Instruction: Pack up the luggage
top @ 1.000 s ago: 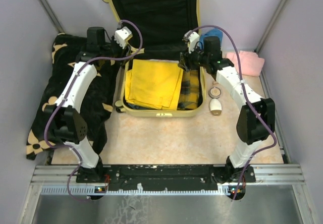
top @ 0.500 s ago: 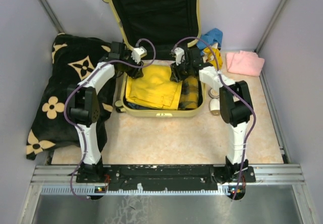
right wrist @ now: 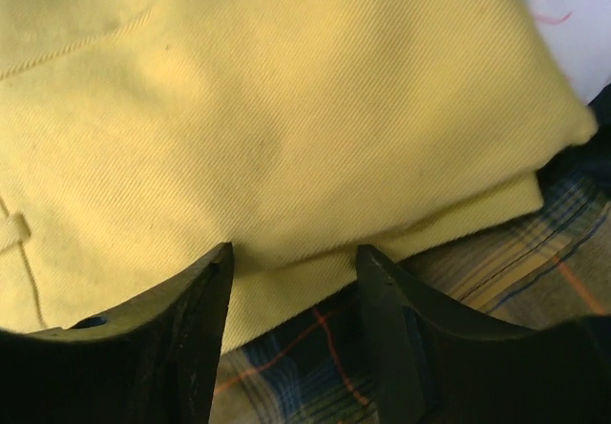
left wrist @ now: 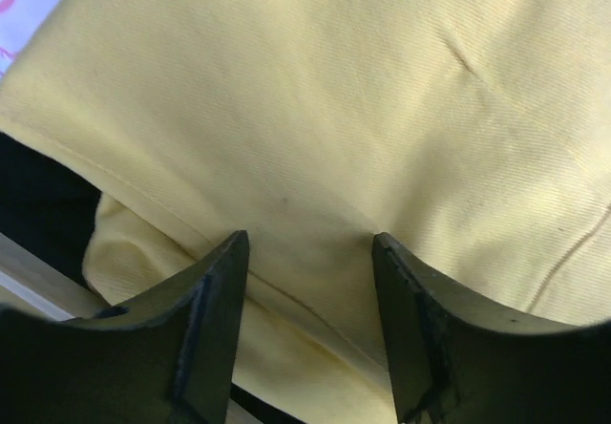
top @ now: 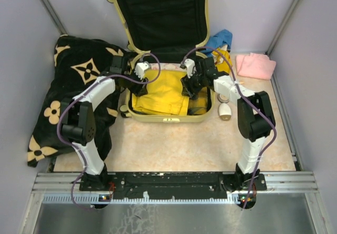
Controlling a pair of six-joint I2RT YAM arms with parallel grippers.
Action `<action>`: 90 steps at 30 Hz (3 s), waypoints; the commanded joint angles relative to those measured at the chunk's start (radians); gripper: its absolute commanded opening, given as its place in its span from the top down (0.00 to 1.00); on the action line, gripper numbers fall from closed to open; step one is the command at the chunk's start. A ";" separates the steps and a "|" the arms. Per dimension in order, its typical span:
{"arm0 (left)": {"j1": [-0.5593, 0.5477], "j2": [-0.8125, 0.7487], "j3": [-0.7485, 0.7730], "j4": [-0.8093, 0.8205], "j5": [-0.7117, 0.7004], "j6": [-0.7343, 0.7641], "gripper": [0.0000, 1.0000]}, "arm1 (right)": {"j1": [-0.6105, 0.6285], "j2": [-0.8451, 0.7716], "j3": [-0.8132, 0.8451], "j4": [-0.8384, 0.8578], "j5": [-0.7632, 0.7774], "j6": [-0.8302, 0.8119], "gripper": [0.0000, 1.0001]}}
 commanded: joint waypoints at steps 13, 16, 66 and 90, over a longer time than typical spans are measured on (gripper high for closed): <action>0.002 -0.185 0.141 -0.246 0.072 -0.032 0.00 | -0.196 -0.350 0.046 -0.175 -0.082 0.130 0.02; 0.002 -0.214 0.142 -0.219 0.048 -0.038 0.00 | -0.291 -0.366 0.065 -0.209 -0.024 0.130 0.01; 0.052 0.066 0.395 -0.238 -0.007 -0.059 0.00 | -0.640 0.273 0.435 -0.377 0.263 0.076 0.20; 0.054 0.091 0.440 -0.265 -0.015 -0.078 0.00 | -0.524 0.403 0.503 -0.288 0.504 -0.029 0.22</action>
